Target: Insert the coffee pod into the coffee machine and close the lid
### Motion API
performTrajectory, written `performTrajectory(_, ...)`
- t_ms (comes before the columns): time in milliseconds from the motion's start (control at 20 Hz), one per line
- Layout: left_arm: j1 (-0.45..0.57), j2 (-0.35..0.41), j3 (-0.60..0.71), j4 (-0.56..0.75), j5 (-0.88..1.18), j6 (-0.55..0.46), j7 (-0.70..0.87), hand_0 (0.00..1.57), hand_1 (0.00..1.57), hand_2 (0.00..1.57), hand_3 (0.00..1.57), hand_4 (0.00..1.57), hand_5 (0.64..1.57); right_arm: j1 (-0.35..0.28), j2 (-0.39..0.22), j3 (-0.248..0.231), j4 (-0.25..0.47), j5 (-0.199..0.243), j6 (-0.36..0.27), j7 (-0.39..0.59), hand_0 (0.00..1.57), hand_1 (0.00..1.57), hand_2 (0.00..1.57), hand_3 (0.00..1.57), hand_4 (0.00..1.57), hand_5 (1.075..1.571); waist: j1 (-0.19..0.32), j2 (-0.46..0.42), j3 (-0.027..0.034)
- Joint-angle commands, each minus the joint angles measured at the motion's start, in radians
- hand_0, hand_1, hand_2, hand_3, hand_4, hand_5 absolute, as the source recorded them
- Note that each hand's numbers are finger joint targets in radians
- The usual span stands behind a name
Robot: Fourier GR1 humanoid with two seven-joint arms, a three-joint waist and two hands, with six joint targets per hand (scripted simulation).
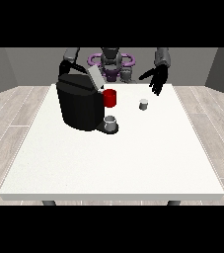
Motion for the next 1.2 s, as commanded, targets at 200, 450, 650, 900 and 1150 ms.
performTrajectory(200,-0.090,0.034,-0.001,0.218,-0.103,-0.002,-0.075,0.00,0.00,0.00,0.00,0.00,1.571,-0.051,0.033,0.020,0.036,0.017,-0.018,0.000,0.00,0.00,0.00,0.00,0.00,1.571,-0.016,0.091,0.0001)
performTrajectory(450,-0.176,0.035,-0.007,0.308,-0.169,-0.005,-0.080,0.00,0.00,0.00,0.00,0.00,1.571,-0.100,0.035,0.042,0.108,0.017,-0.075,0.036,0.00,0.00,0.00,0.00,0.00,1.571,0.016,0.081,0.0001)
performTrajectory(650,-0.178,-0.064,-0.055,0.326,-0.266,0.157,-0.105,0.49,0.49,0.72,0.49,0.00,1.571,-0.126,0.019,-0.026,0.169,-0.021,-0.016,-0.039,0.00,0.00,0.00,0.00,0.00,1.571,0.013,0.098,0.0003)
performTrajectory(900,-0.224,-0.039,-0.058,0.426,-0.352,0.225,-0.177,0.89,0.89,0.96,0.82,0.38,1.571,-0.144,0.023,-0.003,0.163,0.005,-0.019,-0.003,0.00,0.00,0.00,0.00,0.00,1.571,0.003,0.096,0.0001)
performTrajectory(1150,-0.254,-0.010,-0.075,0.507,-0.438,0.269,-0.188,0.92,0.92,1.02,0.84,0.41,1.571,-0.126,0.009,0.013,0.153,-0.015,0.037,-0.021,0.00,0.00,0.00,0.00,0.00,1.571,-0.046,0.113,0.0000)
